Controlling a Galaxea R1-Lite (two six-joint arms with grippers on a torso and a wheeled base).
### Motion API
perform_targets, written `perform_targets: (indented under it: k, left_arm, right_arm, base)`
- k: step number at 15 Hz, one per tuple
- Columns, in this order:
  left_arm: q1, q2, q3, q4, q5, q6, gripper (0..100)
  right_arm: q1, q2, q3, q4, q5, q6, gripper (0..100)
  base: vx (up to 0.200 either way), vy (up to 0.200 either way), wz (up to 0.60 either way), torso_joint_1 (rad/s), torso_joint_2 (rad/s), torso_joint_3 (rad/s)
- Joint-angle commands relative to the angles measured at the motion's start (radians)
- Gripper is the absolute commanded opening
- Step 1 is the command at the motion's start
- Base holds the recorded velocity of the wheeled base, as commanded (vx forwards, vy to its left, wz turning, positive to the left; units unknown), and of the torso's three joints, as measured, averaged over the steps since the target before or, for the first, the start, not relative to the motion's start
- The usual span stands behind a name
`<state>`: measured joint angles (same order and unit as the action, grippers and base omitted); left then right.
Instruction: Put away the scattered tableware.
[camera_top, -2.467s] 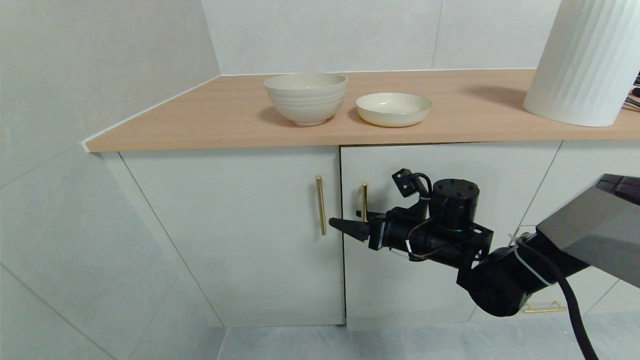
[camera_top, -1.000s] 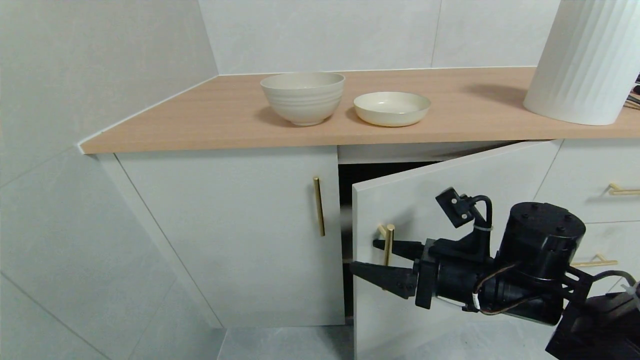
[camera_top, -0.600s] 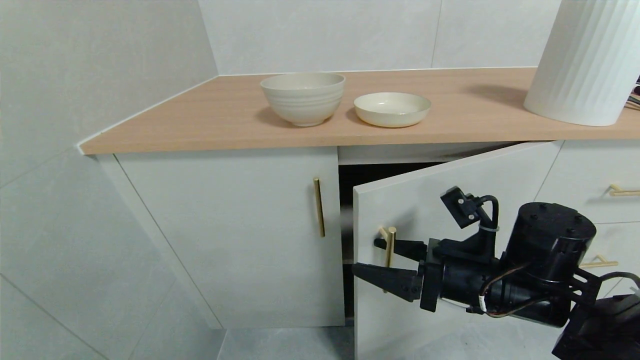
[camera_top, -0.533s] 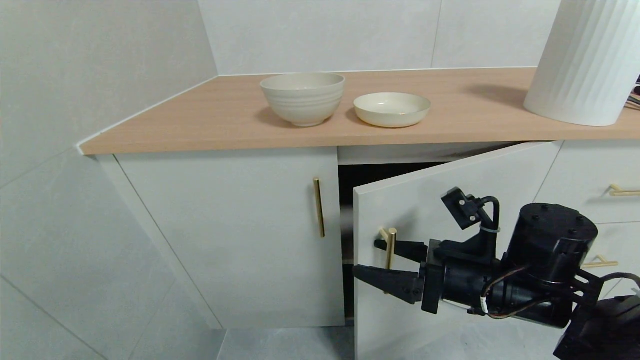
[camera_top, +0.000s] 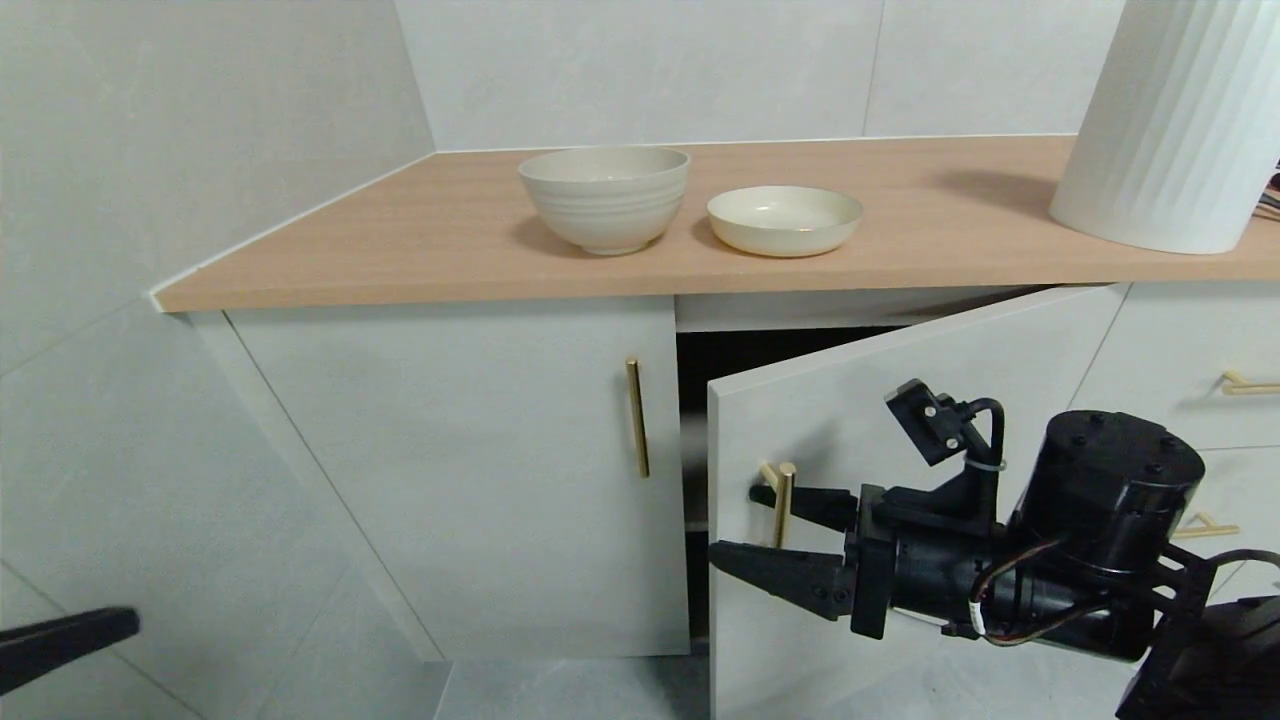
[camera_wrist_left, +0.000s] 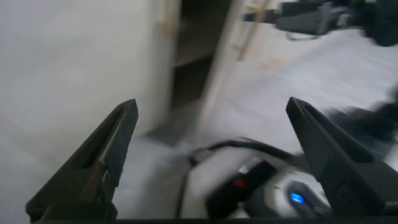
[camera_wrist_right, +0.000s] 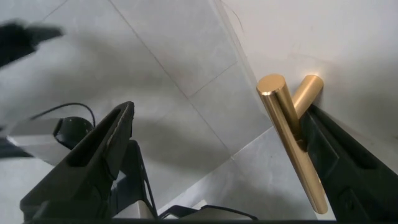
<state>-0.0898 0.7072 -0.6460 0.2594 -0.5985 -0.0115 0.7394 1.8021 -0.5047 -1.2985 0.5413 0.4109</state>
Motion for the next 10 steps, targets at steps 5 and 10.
perform_targets:
  k: [5, 10]
  left_arm:
    - [-0.165, 0.681, 0.011, -0.407, -0.053, -0.013, 100]
    - [-0.257, 0.768, 0.063, -0.634, -0.053, -0.216, 100]
  right_arm:
    - [0.0, 0.01, 0.0, 0.002, -0.001, 0.0, 100]
    - [0.002, 0.019, 0.0, 0.001, -0.001, 0.0, 100]
  base:
    - [0.0, 0.0, 0.0, 0.0, 0.0, 0.0]
    - [0.0, 0.0, 0.0, 0.0, 0.0, 0.0]
